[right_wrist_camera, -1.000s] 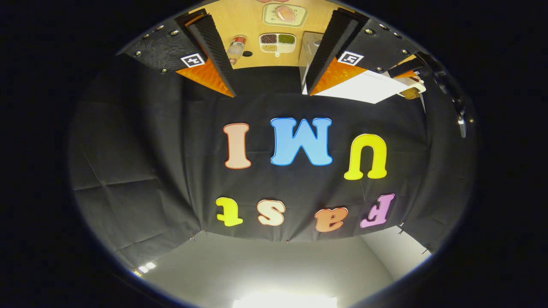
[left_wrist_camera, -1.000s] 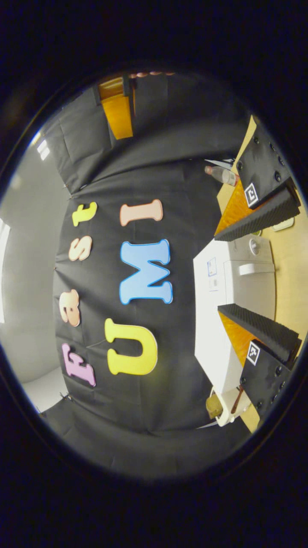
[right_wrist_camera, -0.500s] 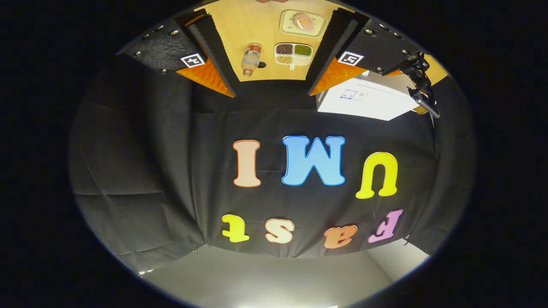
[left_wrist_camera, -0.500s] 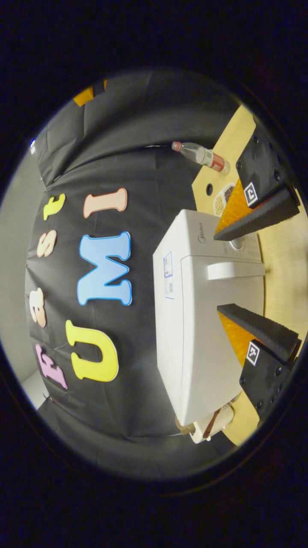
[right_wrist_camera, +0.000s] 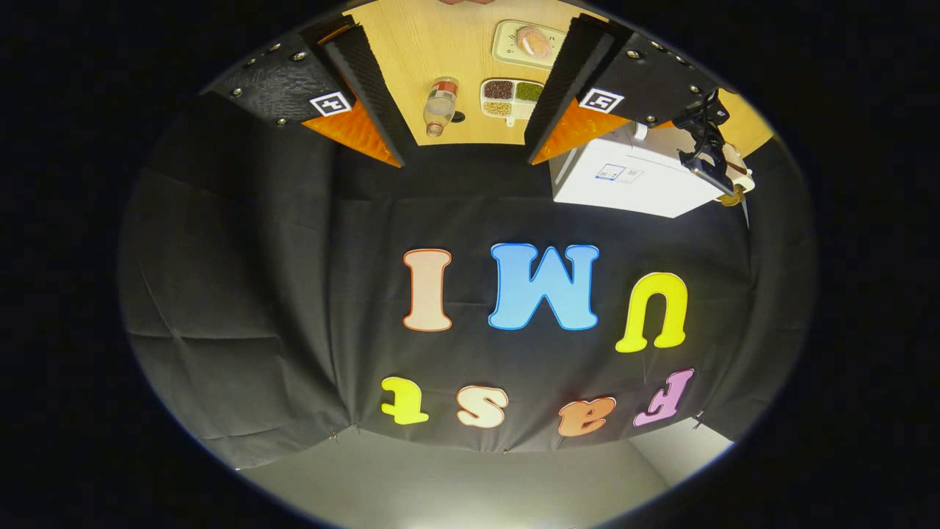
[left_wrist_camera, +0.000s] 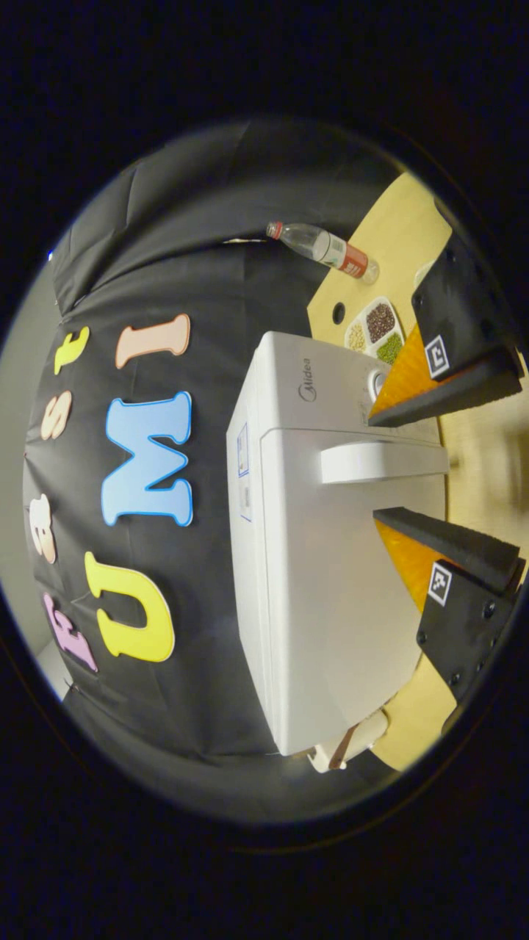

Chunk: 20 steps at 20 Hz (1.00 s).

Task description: Open the microwave oven with the left hand, put the food in, and close the microwave oven.

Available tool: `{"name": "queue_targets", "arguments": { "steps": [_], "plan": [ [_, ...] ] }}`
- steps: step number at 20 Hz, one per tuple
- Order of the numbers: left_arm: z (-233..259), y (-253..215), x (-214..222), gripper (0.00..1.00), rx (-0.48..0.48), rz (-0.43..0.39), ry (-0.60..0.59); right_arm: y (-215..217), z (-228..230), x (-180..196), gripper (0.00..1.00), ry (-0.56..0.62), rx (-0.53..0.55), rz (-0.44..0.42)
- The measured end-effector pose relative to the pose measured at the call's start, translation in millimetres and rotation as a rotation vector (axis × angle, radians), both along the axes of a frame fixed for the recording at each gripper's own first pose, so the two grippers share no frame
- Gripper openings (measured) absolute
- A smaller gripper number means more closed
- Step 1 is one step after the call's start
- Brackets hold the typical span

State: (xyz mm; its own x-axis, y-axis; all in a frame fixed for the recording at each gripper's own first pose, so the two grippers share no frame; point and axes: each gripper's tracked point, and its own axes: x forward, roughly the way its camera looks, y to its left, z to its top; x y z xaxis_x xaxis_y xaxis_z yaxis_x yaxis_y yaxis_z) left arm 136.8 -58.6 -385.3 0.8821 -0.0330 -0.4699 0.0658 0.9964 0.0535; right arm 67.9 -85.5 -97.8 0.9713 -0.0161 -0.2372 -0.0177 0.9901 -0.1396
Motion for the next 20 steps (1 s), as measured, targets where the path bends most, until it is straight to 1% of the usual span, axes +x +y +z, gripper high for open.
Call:
{"name": "queue_targets", "arguments": {
  "steps": [1,3,4,5,6,7,8,9,15,16,18,19,20],
  "plan": [
    [-1.3,0.1,1.8,0.68,0.009,-0.005,0.000,0.3,-2.1,0.7,0.97,0.004,0.002,0.002],
    [-7.4,4.9,4.3,0.58,0.004,0.003,0.011,1.7,-2.8,2.0,0.97,0.007,0.007,0.005],
    [-7.6,4.8,4.5,0.53,-0.011,0.010,0.014,2.7,-3.6,2.8,0.97,0.010,0.007,0.007],
    [-8.3,-0.8,1.4,0.49,-0.033,-0.004,0.021,3.9,-4.9,2.3,0.97,0.012,0.006,0.010],
    [-2.0,-3.0,2.1,0.46,-0.020,-0.001,0.017,3.7,-5.6,2.7,0.97,0.014,0.003,0.011],
    [-5.6,-2.0,3.2,0.34,-0.002,-0.006,0.018,4.2,-7.0,2.4,0.97,0.016,-0.002,0.012],
    [-5.5,-1.6,3.4,0.35,0.004,-0.004,0.016,4.0,-7.4,2.4,0.97,0.017,-0.005,0.012],
    [-8.4,-1.0,3.8,0.34,-0.005,-0.002,0.021,3.6,-8.1,1.4,0.97,0.018,-0.006,0.011],
    [-11.7,-0.8,2.7,0.20,-0.018,-0.051,0.071,5.1,-12.6,-0.2,0.97,0.029,0.015,0.000],
    [-11.4,-1.2,3.3,0.20,-0.021,-0.058,0.082,6.8,-13.1,-1.1,0.97,0.030,0.017,-0.001],
    [-11.0,-2.3,7.0,0.12,-0.017,-0.075,0.096,10.1,-13.7,-2.7,0.97,0.031,0.015,0.003],
    [-11.4,-2.6,4.9,0.10,-0.014,-0.081,0.102,10.7,-13.4,-4.4,0.96,0.029,0.013,0.003],
    [-12.4,-3.7,7.8,0.11,-0.016,-0.082,0.103,12.4,-13.1,-5.2,0.97,0.027,0.011,0.005]
  ]
}}
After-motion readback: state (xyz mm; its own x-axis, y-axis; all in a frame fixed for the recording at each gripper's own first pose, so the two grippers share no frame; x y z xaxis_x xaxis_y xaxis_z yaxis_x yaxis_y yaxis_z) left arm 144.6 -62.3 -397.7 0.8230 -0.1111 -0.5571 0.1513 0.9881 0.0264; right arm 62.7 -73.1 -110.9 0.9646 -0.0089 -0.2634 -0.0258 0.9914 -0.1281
